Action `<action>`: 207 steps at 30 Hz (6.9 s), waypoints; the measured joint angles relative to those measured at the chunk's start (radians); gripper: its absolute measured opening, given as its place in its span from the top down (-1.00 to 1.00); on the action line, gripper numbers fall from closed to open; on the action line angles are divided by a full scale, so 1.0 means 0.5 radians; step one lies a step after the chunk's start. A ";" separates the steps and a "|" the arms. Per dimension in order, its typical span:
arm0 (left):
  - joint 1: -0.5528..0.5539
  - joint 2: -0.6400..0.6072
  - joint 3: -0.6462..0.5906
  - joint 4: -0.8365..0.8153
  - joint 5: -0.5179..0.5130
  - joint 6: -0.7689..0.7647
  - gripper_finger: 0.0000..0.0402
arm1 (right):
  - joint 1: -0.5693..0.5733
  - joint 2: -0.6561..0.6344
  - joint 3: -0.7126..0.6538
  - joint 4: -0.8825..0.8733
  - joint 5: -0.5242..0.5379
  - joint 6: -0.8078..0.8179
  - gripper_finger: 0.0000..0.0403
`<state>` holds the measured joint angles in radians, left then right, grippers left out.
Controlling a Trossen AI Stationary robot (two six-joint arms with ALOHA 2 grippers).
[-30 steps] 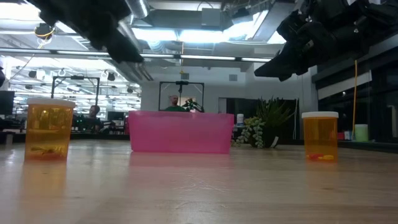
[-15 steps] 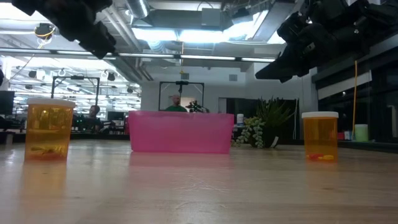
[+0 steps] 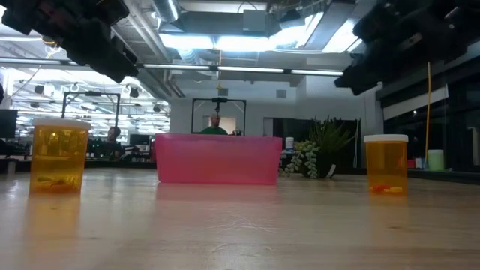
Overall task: Pick and place pill bottles into a basket
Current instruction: Put the orange pill bottle into the red bin
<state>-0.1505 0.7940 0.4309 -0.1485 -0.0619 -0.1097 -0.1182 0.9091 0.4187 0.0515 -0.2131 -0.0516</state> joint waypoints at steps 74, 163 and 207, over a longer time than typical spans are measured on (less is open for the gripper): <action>0.005 0.001 -0.002 0.088 -0.255 0.188 0.99 | 1.850 0.526 0.525 -1.296 1.546 2.102 -0.41; 0.005 0.001 -0.002 0.035 -0.254 0.195 0.99 | 1.545 1.315 0.523 -0.723 1.959 2.180 -0.08; 0.005 0.001 -0.002 0.028 -0.254 0.286 0.96 | 1.314 0.705 0.523 -0.419 1.904 1.195 -0.08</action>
<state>-0.1482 0.7943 0.4297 -0.1345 -0.1890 0.0331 0.5386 1.2617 0.6804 -0.1582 0.7390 0.5460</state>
